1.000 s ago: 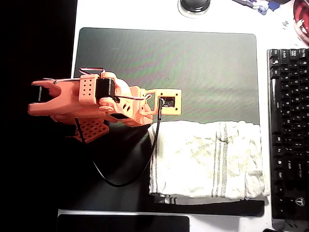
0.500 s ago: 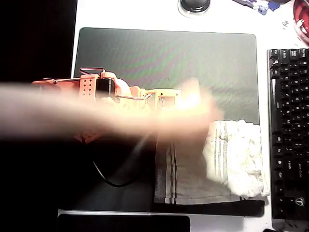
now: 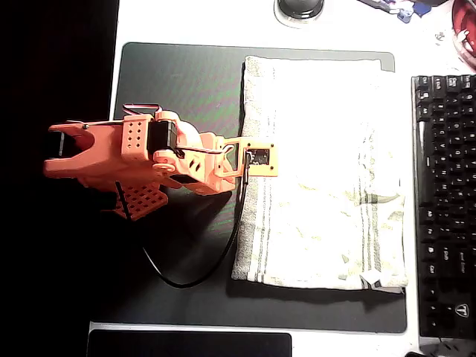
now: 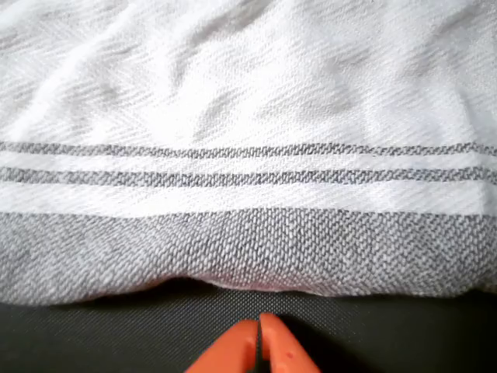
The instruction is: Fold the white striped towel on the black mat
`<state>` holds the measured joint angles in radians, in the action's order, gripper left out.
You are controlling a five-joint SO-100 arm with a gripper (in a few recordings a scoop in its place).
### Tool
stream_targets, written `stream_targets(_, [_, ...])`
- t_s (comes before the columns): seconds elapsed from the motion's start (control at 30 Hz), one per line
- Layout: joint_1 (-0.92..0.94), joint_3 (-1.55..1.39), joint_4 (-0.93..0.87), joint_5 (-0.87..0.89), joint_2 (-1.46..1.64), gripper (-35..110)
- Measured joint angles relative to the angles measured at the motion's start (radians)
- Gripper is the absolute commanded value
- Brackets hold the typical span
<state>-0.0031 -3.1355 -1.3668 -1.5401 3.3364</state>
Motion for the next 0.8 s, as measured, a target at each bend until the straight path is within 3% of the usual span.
stream_targets(0.8, [-0.003,0.000,0.000,-0.048,0.000,0])
